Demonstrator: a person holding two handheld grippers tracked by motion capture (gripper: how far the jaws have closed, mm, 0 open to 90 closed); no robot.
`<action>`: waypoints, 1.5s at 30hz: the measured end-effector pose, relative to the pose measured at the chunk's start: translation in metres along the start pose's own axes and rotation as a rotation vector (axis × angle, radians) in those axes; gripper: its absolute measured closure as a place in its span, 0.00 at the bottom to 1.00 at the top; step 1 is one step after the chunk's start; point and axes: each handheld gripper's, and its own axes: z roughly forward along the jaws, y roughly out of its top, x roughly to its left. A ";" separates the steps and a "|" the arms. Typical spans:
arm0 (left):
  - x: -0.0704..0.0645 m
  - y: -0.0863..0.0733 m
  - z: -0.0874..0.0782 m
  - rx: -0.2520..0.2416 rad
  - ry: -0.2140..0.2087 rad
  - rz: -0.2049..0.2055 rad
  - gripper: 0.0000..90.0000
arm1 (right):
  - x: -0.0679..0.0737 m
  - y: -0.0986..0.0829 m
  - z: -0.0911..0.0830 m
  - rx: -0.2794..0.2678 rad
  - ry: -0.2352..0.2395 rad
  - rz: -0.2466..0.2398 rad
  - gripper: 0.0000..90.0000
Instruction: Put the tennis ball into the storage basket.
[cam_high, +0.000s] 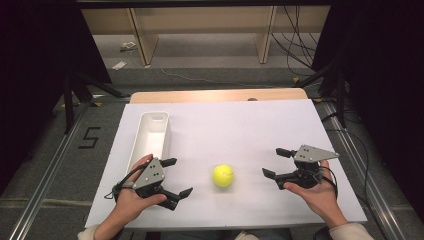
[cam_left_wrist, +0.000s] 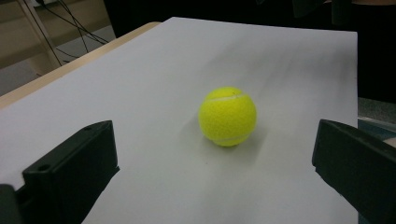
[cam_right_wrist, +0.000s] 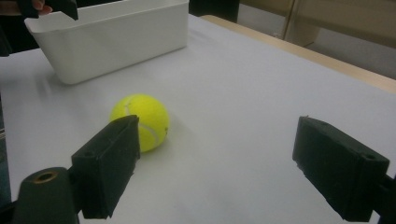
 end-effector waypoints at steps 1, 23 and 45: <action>0.000 0.000 0.000 0.000 0.001 0.000 0.00 | 0.000 0.000 0.000 0.002 -0.001 0.001 0.17; -0.001 0.001 0.001 0.001 -0.001 0.004 0.00 | 0.005 0.006 0.016 0.012 -0.006 -0.009 0.17; 0.001 0.001 0.001 -0.004 0.001 0.006 0.00 | 0.021 0.014 0.038 0.017 0.071 -0.010 0.17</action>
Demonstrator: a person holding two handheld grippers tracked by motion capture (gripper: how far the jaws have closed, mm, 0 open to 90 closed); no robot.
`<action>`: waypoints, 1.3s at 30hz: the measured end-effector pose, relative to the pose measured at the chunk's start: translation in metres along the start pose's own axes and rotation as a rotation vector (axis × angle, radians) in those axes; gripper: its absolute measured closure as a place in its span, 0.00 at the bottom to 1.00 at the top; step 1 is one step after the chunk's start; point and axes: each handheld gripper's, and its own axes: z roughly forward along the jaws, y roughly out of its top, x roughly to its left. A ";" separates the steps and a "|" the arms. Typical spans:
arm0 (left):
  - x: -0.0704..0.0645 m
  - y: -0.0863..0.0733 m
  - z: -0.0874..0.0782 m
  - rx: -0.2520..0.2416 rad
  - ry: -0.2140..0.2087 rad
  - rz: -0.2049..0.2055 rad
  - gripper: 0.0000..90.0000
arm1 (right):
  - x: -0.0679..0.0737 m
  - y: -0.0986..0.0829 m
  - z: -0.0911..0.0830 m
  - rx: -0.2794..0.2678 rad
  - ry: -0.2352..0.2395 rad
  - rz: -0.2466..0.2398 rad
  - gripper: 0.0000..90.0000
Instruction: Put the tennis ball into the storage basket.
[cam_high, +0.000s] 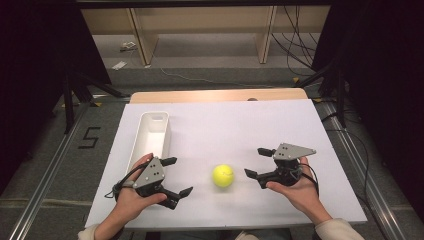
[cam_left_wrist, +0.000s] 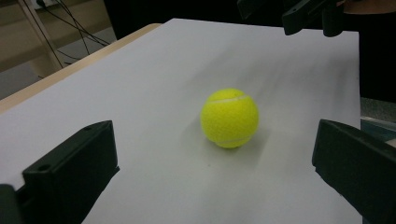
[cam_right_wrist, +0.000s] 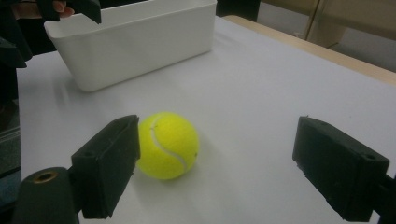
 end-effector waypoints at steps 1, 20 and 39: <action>0.000 0.000 0.000 0.000 0.000 0.000 0.00 | 0.000 0.000 0.002 0.000 0.005 -0.001 0.17; 0.001 -0.001 0.001 0.001 0.001 -0.003 0.00 | 0.008 0.004 0.020 0.024 0.048 -0.017 0.17; 0.001 -0.001 0.001 -0.001 0.002 -0.003 0.00 | 0.014 0.005 0.045 0.070 0.093 -0.050 0.17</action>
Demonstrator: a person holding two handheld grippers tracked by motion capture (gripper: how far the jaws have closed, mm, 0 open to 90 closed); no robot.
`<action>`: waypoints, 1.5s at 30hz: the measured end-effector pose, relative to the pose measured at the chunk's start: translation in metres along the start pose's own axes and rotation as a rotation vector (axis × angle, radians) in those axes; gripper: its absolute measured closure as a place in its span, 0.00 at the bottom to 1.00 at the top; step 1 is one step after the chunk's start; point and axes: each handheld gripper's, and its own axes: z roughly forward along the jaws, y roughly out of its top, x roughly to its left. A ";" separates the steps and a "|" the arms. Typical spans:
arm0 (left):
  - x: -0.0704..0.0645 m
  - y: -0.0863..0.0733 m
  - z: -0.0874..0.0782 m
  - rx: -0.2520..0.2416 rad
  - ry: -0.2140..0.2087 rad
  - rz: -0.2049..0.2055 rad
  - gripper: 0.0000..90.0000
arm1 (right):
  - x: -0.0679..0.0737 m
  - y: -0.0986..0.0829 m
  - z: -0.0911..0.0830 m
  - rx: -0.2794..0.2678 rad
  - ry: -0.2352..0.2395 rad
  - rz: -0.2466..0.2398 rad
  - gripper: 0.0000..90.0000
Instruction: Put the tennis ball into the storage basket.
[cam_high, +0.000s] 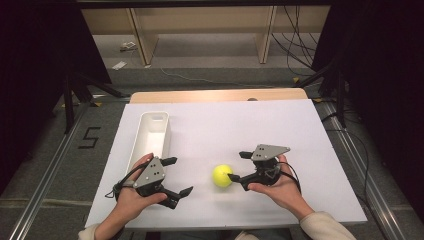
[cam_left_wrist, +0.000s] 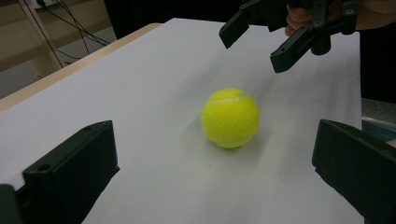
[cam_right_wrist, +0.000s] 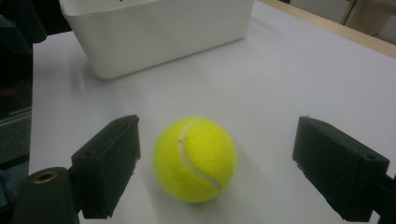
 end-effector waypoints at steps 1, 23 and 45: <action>0.000 0.000 0.000 0.001 0.000 0.000 0.00 | 0.000 0.000 0.002 0.005 0.004 0.003 0.17; 0.000 0.000 0.000 -0.002 -0.002 -0.001 0.00 | 0.002 -0.003 0.030 0.080 0.025 -0.006 0.17; -0.001 0.000 0.000 -0.001 -0.005 0.002 0.00 | 0.004 -0.007 0.055 0.161 0.039 -0.024 0.18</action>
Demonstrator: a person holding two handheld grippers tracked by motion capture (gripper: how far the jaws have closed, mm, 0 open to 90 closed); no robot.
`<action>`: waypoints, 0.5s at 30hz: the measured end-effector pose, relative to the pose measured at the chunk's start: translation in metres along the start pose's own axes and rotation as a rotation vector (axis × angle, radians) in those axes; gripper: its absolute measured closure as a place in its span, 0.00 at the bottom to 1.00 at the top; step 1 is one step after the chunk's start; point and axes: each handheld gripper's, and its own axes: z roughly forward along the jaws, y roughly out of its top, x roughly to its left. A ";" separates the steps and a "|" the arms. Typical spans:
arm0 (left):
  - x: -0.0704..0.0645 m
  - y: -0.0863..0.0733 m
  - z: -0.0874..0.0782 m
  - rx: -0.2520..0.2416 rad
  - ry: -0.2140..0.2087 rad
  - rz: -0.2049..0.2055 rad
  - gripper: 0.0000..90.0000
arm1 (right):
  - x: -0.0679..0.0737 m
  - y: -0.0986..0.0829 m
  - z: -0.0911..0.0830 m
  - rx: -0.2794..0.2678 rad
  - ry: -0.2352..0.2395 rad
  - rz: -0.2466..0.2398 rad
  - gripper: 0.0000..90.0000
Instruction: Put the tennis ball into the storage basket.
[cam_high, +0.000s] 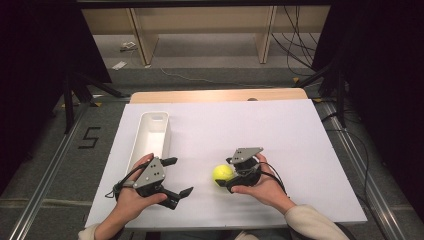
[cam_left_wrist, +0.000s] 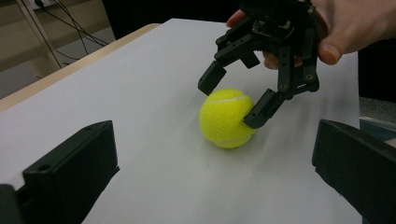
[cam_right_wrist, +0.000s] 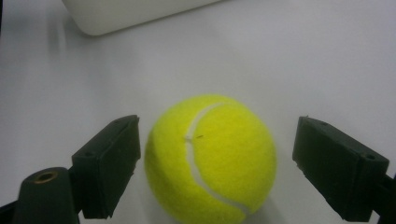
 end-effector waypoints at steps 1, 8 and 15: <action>0.000 0.000 0.000 0.000 0.001 -0.001 0.00 | 0.000 0.000 0.001 0.004 0.003 0.001 0.18; 0.000 0.000 0.000 -0.001 -0.001 0.000 0.00 | 0.001 -0.001 0.008 0.028 0.009 0.006 0.18; 0.000 0.000 0.000 -0.002 0.000 0.000 0.00 | 0.002 -0.002 0.013 0.044 0.015 0.002 0.18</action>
